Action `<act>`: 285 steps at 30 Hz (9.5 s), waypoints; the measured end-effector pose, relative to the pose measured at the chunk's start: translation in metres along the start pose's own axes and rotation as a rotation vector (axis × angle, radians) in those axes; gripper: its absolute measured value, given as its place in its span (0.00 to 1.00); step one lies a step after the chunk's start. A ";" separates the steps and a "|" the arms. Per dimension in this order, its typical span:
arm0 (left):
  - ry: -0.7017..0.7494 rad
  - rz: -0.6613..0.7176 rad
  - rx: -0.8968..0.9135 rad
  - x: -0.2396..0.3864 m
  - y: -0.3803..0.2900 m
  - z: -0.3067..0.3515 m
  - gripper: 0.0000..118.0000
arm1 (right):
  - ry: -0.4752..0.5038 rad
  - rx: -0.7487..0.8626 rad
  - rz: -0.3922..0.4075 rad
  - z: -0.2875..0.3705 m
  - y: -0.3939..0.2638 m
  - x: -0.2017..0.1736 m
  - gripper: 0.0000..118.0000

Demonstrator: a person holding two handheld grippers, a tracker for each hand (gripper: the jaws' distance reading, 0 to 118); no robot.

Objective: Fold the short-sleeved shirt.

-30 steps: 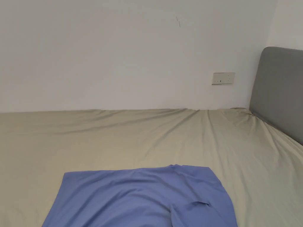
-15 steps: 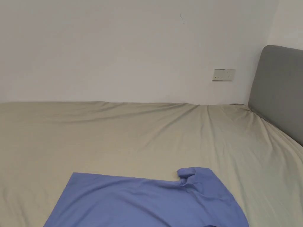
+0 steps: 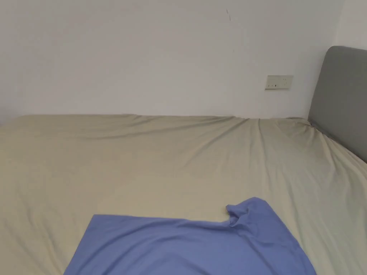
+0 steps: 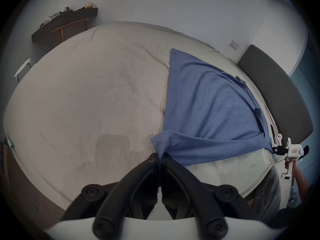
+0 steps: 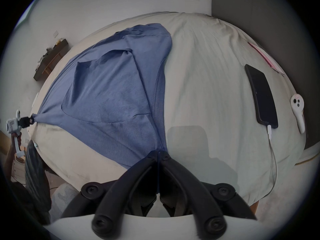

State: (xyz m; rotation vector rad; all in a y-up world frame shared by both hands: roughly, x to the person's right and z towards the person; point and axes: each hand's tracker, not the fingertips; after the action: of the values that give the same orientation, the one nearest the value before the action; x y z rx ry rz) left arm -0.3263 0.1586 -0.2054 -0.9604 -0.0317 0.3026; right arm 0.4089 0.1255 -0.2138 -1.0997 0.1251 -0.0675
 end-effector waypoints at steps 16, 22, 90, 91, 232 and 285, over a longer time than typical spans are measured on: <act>-0.018 0.028 -0.060 -0.029 -0.031 -0.009 0.05 | 0.016 -0.022 -0.017 0.026 -0.041 0.003 0.12; 0.038 -0.026 0.053 -0.031 -0.033 0.015 0.97 | -0.237 0.085 0.066 0.058 -0.051 -0.009 0.77; 0.166 -0.112 -0.061 0.031 0.139 -0.113 0.87 | -0.181 0.148 -0.070 -0.056 0.138 -0.029 0.66; 0.131 -0.110 -0.001 0.032 0.138 -0.098 0.87 | -0.165 0.165 -0.072 -0.044 0.132 -0.027 0.69; -0.239 -0.429 0.080 0.056 0.096 -0.005 0.02 | 0.148 0.129 -0.005 0.071 0.140 -0.010 0.01; -0.830 0.345 -0.408 -0.054 -0.022 -0.087 1.00 | 0.064 0.949 0.359 0.294 0.035 -0.258 0.01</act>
State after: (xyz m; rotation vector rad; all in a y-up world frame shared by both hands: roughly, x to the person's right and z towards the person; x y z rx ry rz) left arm -0.3588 0.0630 -0.2316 -1.1846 -0.7139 1.0284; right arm 0.1929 0.4314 -0.0964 -0.1179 0.3080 0.1506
